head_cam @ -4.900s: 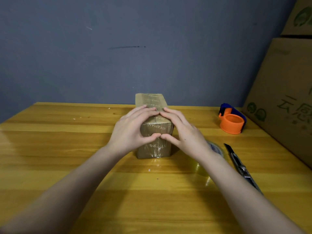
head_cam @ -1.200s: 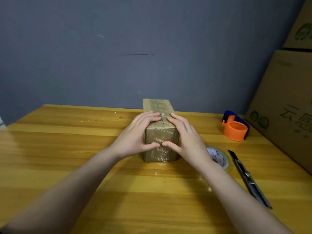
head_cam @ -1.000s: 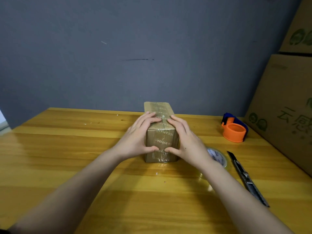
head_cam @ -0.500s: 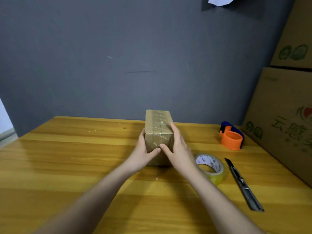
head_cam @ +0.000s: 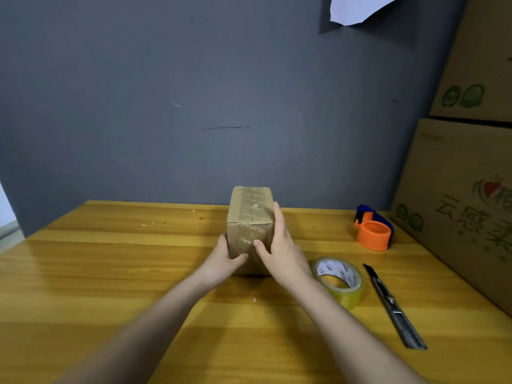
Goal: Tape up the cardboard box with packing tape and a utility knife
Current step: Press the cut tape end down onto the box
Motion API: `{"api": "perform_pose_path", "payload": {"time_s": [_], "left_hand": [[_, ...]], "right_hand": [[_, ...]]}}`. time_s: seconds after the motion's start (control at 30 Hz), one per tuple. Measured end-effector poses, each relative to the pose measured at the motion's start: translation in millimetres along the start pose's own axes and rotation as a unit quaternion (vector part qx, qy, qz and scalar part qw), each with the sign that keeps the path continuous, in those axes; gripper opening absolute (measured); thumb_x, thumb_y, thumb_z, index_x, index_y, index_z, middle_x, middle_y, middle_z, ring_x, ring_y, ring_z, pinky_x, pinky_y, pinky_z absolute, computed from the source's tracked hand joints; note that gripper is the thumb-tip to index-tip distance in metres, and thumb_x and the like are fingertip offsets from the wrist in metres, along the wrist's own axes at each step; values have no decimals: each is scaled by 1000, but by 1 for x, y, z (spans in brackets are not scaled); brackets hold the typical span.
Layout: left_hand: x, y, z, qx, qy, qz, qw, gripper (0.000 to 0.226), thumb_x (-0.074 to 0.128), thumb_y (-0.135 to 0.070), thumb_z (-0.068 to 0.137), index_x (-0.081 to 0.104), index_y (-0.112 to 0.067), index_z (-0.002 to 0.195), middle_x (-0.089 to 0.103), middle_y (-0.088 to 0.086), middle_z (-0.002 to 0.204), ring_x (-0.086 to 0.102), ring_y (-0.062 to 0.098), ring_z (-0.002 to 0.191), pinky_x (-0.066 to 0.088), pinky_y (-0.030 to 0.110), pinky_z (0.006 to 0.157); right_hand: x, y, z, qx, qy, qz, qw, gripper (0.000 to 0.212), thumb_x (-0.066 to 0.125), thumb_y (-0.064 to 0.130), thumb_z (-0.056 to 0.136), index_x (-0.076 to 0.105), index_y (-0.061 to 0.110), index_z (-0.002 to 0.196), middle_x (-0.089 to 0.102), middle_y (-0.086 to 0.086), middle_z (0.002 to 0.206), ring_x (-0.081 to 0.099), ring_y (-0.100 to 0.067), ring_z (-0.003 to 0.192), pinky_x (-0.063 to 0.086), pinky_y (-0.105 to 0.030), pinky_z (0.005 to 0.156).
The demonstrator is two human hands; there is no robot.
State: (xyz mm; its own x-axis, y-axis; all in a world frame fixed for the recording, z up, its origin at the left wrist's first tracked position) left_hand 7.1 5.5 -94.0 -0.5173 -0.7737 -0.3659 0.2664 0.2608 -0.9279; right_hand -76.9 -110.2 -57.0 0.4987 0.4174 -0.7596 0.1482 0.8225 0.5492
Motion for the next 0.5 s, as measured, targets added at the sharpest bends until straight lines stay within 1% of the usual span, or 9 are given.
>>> {"api": "perform_pose_path", "payload": {"time_s": [0.1, 0.17, 0.2, 0.23, 0.3, 0.33, 0.4, 0.43, 0.5], "left_hand": [[-1, 0, -4, -25, -30, -24, 999, 85, 67, -15, 83, 11, -10, 146, 33, 10, 148, 35, 21, 134, 33, 35, 111], [-5, -3, -14, -30, -117, 0, 993, 95, 70, -23, 80, 5, -13, 148, 19, 11, 155, 22, 25, 142, 24, 41, 116], [-7, -8, -23, -10, -170, 22, 985, 92, 69, -27, 82, 6, -15, 149, 14, 8, 156, 18, 25, 143, 21, 40, 116], [-7, -16, -34, 35, -218, 46, 974, 85, 65, -29, 84, 10, -18, 148, 13, 5, 155, 18, 23, 142, 20, 37, 115], [-4, -41, -57, 178, -275, 110, 938, 66, 56, -31, 87, 24, -18, 143, 22, 0, 148, 25, 15, 137, 20, 27, 111], [2, -51, -64, 244, -276, 147, 918, 58, 51, -32, 86, 32, -18, 139, 30, 1, 142, 30, 11, 133, 21, 24, 110], [20, -65, -67, 320, -215, 212, 898, 42, 46, -32, 86, 46, -20, 125, 45, -1, 128, 39, 6, 123, 29, 24, 105], [31, -70, -64, 330, -170, 238, 897, 34, 44, -33, 86, 51, -22, 118, 50, -4, 120, 44, 5, 117, 32, 25, 101], [54, -75, -58, 336, -99, 292, 890, 26, 43, -35, 89, 57, -26, 107, 56, -9, 109, 50, 5, 109, 35, 27, 96]], "right_hand": [[-4, 1, -1, 2, -5, -11, 1000, 84, 50, 41, 92, -14, 34, 147, 22, 2, 158, 54, -31, 121, 49, -40, 89], [-8, -3, -3, 7, -10, -8, 1000, 81, 49, 44, 92, -10, 35, 147, 25, 3, 156, 51, -29, 126, 48, -42, 92], [-11, -6, -4, 10, -14, 2, 1000, 79, 49, 46, 91, -6, 37, 147, 27, 4, 156, 49, -27, 128, 48, -43, 94], [-14, -9, -5, 11, -20, 13, 1000, 74, 49, 48, 91, 0, 37, 147, 29, 5, 154, 48, -25, 128, 48, -44, 95], [-22, -19, -8, 10, -39, 13, 999, 60, 47, 48, 92, 20, 34, 143, 39, 7, 147, 52, -21, 123, 50, -43, 93], [-28, -25, -9, 9, -54, 2, 999, 50, 47, 47, 92, 33, 32, 138, 46, 8, 141, 55, -18, 118, 51, -41, 90], [-42, -38, -12, 15, -87, -18, 996, 30, 47, 43, 93, 53, 31, 119, 60, 8, 123, 61, -17, 104, 53, -39, 83], [-50, -46, -15, 24, -103, -25, 994, 22, 47, 40, 93, 59, 30, 109, 66, 6, 112, 63, -19, 96, 53, -38, 78], [-65, -64, -20, 38, -135, -31, 990, 18, 47, 36, 93, 63, 29, 95, 71, 5, 96, 66, -21, 83, 54, -38, 71]]}}
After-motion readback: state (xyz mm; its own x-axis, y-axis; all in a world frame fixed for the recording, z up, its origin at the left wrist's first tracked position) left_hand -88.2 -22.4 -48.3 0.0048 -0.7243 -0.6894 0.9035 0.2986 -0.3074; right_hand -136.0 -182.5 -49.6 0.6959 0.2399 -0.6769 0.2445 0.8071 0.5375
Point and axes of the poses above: each hand's wrist, its own z-axis towards the middle knuckle, its own x-axis out of the palm, y = z × x, the point moved 5 cm from there along z, towards the middle knuckle
